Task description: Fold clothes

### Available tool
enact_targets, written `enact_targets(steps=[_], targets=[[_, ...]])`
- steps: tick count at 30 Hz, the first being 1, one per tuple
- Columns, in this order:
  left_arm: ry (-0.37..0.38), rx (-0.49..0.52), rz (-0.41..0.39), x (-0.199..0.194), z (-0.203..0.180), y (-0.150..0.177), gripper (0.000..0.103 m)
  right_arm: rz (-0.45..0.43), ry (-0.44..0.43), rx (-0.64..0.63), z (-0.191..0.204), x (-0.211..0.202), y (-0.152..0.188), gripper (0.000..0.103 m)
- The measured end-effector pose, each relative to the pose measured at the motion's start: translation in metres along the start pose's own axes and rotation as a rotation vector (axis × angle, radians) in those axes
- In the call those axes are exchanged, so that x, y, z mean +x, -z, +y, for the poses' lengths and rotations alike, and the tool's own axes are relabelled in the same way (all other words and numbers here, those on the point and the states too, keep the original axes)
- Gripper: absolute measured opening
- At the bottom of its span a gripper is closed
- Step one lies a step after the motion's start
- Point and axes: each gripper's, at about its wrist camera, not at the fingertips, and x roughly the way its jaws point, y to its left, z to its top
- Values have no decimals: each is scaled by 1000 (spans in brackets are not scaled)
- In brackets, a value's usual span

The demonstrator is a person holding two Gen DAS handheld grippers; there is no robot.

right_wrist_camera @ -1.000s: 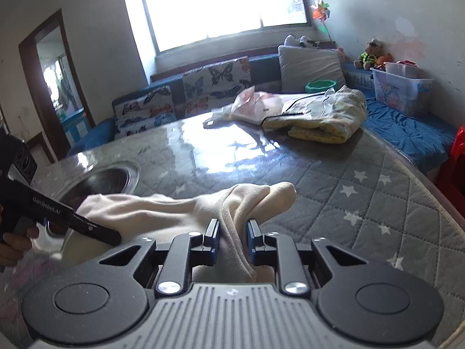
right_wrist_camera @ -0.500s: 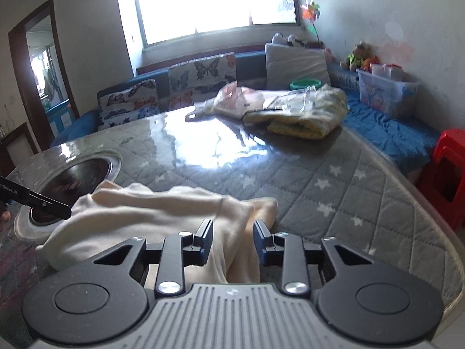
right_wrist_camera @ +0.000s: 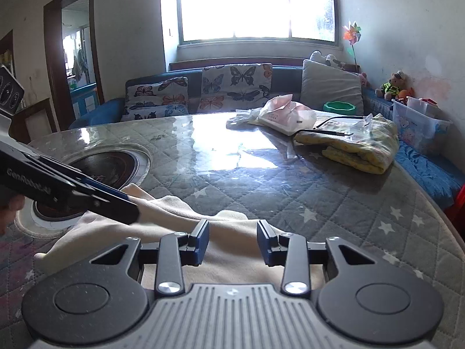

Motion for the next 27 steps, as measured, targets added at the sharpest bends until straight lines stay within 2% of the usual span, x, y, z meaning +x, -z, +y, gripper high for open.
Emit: enact_targets(steps=[7, 19, 27], targets=[[-39, 7, 17, 16, 5, 3, 42, 13, 11, -56, 9, 20, 4, 42], [-91, -7, -14, 29, 14, -8, 42, -8, 39, -103, 12, 41, -3, 44], [-133, 61, -50, 33, 3, -14, 43, -29, 48, -109, 14, 40, -10, 48]])
